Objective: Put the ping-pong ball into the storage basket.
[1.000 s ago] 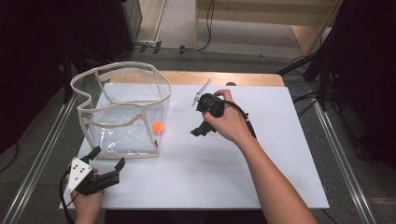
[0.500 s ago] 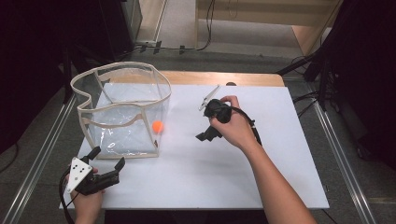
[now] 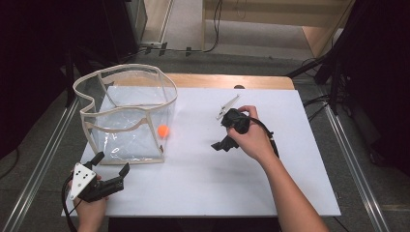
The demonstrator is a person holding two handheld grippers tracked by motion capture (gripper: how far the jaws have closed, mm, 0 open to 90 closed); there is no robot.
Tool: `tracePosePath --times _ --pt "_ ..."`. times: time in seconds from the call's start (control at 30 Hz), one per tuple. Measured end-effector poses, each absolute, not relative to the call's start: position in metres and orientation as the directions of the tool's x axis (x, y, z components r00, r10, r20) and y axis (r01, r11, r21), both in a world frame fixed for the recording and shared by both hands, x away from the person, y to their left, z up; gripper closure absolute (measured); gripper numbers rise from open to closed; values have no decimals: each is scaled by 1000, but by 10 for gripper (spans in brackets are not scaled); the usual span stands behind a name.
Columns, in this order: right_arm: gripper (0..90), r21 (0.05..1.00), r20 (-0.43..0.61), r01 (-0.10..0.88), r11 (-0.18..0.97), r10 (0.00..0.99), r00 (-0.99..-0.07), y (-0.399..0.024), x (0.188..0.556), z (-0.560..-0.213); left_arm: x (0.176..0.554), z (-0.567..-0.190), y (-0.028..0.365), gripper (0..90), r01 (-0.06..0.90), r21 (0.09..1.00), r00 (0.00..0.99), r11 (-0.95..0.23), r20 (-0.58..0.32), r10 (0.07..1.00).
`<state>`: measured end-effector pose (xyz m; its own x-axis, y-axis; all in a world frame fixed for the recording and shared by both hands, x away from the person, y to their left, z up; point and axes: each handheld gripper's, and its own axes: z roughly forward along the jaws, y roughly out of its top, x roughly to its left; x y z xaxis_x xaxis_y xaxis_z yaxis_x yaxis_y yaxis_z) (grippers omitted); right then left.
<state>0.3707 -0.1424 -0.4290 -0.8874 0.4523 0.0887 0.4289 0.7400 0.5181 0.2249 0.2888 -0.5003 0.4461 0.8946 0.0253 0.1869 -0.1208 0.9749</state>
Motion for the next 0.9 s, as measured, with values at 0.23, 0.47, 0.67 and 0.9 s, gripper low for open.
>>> tracePosePath --times 0.23,0.47,0.67,0.9 --pt "0 528 91 439 727 466 -880 -153 365 -436 225 -500 289 61 188 974 445 -126 29 895" --pt "0 545 88 443 712 476 -875 -165 357 -441 225 -500 288 61 188 974 444 -129 33 896" --pt "0 553 91 452 700 488 -868 -173 350 -446 225 -500 288 61 186 973 445 -134 38 895" --pt "0 562 104 472 679 509 -855 -184 343 -454 225 -500 287 61 187 973 445 -134 38 895"
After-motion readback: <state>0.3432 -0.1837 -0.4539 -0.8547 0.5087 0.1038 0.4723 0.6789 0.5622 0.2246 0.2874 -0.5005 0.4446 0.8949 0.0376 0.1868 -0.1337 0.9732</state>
